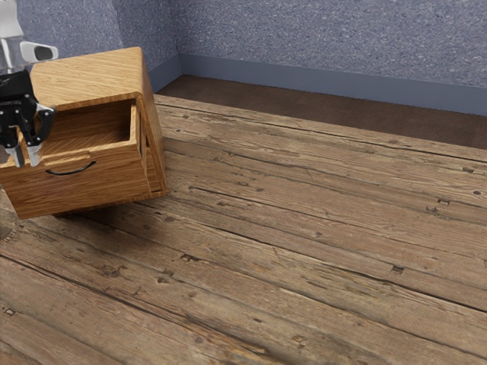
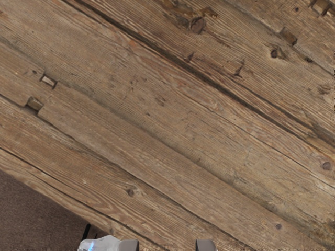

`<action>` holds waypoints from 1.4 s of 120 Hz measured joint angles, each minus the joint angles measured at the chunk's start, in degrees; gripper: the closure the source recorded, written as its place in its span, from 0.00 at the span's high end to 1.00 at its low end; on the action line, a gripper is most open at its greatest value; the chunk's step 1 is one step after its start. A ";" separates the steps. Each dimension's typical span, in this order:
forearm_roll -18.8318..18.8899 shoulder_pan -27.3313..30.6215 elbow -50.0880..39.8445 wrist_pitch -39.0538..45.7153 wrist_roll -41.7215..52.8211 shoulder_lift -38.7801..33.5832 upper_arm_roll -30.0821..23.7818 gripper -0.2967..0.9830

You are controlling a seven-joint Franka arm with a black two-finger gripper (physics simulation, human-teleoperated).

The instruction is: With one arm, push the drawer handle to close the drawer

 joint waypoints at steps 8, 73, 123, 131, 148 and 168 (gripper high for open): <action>-0.98 1.91 -2.45 0.24 -1.23 -1.08 -1.52 0.22; -1.31 2.78 -16.01 15.93 -9.50 -1.21 -1.61 0.16; 7.48 2.69 -19.27 28.10 -14.07 -1.81 -1.98 0.15; 8.40 2.69 -19.49 29.87 -14.62 -1.82 -1.97 0.15; 9.97 2.60 -19.79 33.13 -15.59 -1.81 -2.00 0.15; 12.53 2.67 -20.74 37.25 -16.53 -1.30 -1.85 0.15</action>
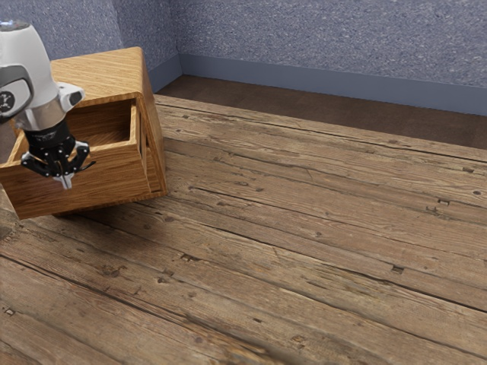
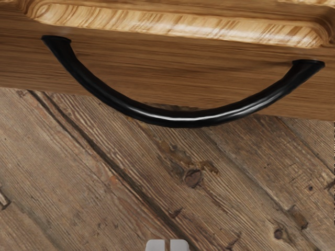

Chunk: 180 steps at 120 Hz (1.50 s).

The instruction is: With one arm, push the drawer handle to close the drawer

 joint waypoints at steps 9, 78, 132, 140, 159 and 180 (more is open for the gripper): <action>1.48 0.01 -0.07 1.54 -0.46 0.08 -0.01 0.15; 7.57 0.03 -0.88 9.35 -3.43 3.00 2.07 0.15; 9.53 0.03 -0.73 18.54 -4.59 6.53 4.53 0.15; 9.98 0.02 -0.72 19.80 -4.69 6.78 4.65 0.15; 11.32 0.02 -0.71 22.38 -4.92 7.35 6.07 0.15; 13.17 -0.05 -0.71 25.62 -5.10 8.56 6.76 0.15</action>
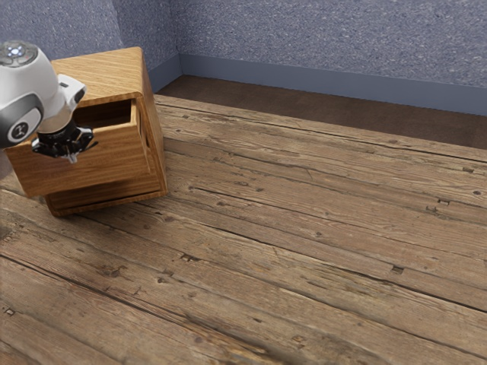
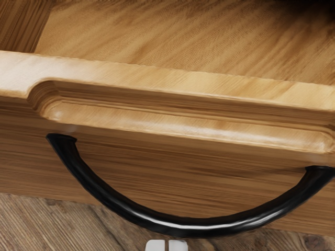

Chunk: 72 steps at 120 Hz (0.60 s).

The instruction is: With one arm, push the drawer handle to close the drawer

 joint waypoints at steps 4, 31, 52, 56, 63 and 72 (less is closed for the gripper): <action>0.44 -0.01 0.00 0.66 -0.01 0.18 0.04 0.15; 2.61 -0.57 0.07 5.23 -0.18 2.07 2.13 0.15; 4.31 -0.44 0.31 9.06 -0.30 4.33 3.16 0.15; 4.55 -0.33 0.37 9.74 -0.32 4.65 3.22 0.15; 4.84 -0.15 0.50 10.79 -0.37 5.13 3.26 0.15; 5.32 -0.04 0.59 12.20 -0.43 5.80 3.32 0.15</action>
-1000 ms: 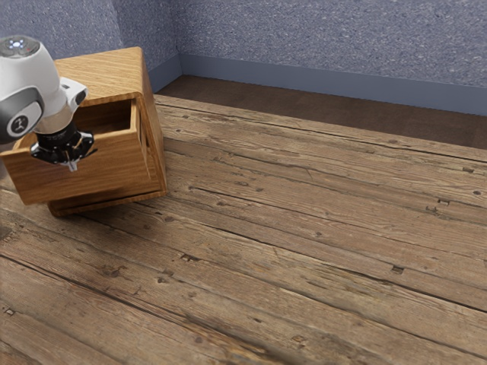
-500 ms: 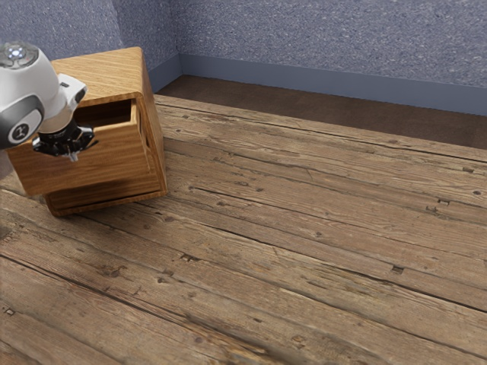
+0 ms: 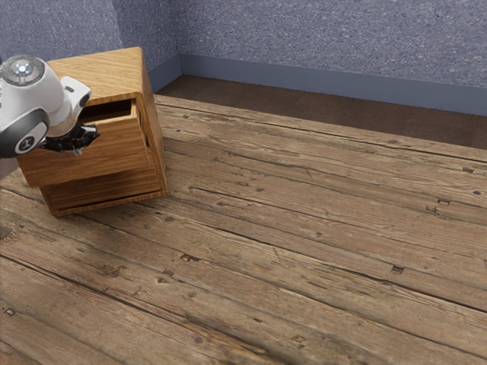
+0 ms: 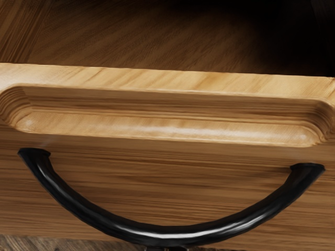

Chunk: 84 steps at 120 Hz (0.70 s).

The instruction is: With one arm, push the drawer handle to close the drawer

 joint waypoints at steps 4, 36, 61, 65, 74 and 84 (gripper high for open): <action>0.20 -0.06 0.04 0.68 -0.03 0.37 0.30 0.15; 0.96 0.67 2.24 3.88 -0.19 2.77 0.98 0.15; 1.77 1.60 3.41 6.22 -0.34 5.51 1.02 0.15; 1.82 1.78 3.64 6.57 -0.36 5.89 1.02 0.15; 2.07 2.15 4.20 7.21 -0.40 6.71 1.02 0.15; 2.47 2.51 4.66 7.89 -0.45 7.59 1.02 0.15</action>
